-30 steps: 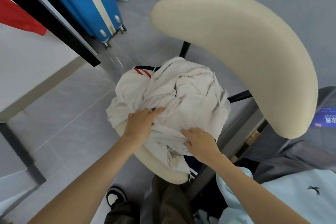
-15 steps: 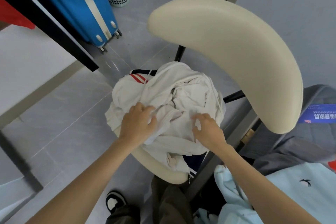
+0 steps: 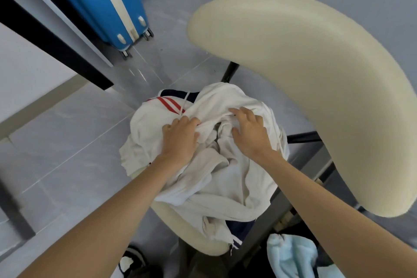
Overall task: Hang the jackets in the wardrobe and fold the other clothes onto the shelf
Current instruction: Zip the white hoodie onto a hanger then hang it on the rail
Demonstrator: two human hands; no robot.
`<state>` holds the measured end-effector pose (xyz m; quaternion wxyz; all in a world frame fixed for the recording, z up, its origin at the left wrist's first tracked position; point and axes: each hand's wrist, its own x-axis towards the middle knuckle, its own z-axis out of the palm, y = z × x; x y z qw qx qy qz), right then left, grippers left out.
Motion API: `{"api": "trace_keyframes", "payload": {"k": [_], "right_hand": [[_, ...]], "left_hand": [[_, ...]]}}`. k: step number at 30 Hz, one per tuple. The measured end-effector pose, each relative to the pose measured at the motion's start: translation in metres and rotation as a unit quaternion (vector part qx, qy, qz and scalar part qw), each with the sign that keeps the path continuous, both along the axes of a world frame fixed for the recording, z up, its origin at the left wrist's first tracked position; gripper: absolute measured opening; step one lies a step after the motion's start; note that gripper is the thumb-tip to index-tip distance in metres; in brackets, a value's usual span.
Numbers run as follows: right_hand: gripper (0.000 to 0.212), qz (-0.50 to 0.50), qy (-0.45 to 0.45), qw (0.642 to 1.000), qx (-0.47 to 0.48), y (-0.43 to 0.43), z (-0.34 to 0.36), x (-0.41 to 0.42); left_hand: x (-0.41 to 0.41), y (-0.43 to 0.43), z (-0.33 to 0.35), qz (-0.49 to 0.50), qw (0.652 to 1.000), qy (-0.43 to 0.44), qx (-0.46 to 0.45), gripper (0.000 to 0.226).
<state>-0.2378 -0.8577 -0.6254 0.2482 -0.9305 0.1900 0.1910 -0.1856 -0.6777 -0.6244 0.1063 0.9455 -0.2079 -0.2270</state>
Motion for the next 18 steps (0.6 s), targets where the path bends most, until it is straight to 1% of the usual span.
{"api": "trace_keyframes", "payload": {"k": [3,5,8,10,12,14,16,18], "right_hand": [[0.054,0.023,-0.022,0.999,-0.019,0.007,0.006,0.002],[0.047,0.032,-0.052,0.998,-0.025,0.012,0.014,0.002],[0.031,0.022,-0.134,0.99,-0.031,0.018,0.031,0.005],[0.019,-0.002,-0.194,0.98,-0.04,0.022,0.048,0.006],[0.013,-0.025,-0.242,0.968,-0.067,0.025,0.067,0.004],[0.013,-0.027,-0.248,0.965,-0.078,0.029,0.084,-0.005],[0.015,-0.017,-0.23,0.969,-0.083,0.034,0.099,-0.017],[0.024,-0.023,-0.212,0.972,-0.099,0.038,0.111,-0.029]], "left_hand": [[0.001,0.005,0.016,0.029,0.996,-0.029,-0.079,0.025],[0.003,0.005,0.034,0.022,0.992,-0.057,-0.109,0.026],[0.004,0.003,0.069,0.0,0.985,-0.089,-0.149,0.026],[0.002,0.004,0.096,0.003,0.977,-0.108,-0.182,0.026],[-0.001,0.01,0.124,0.015,0.968,-0.137,-0.21,0.037],[-0.005,0.02,0.15,0.03,0.955,-0.155,-0.251,0.047],[-0.01,0.031,0.172,0.03,0.945,-0.176,-0.272,0.046],[-0.016,0.045,0.19,0.039,0.94,-0.196,-0.275,0.045]]}}
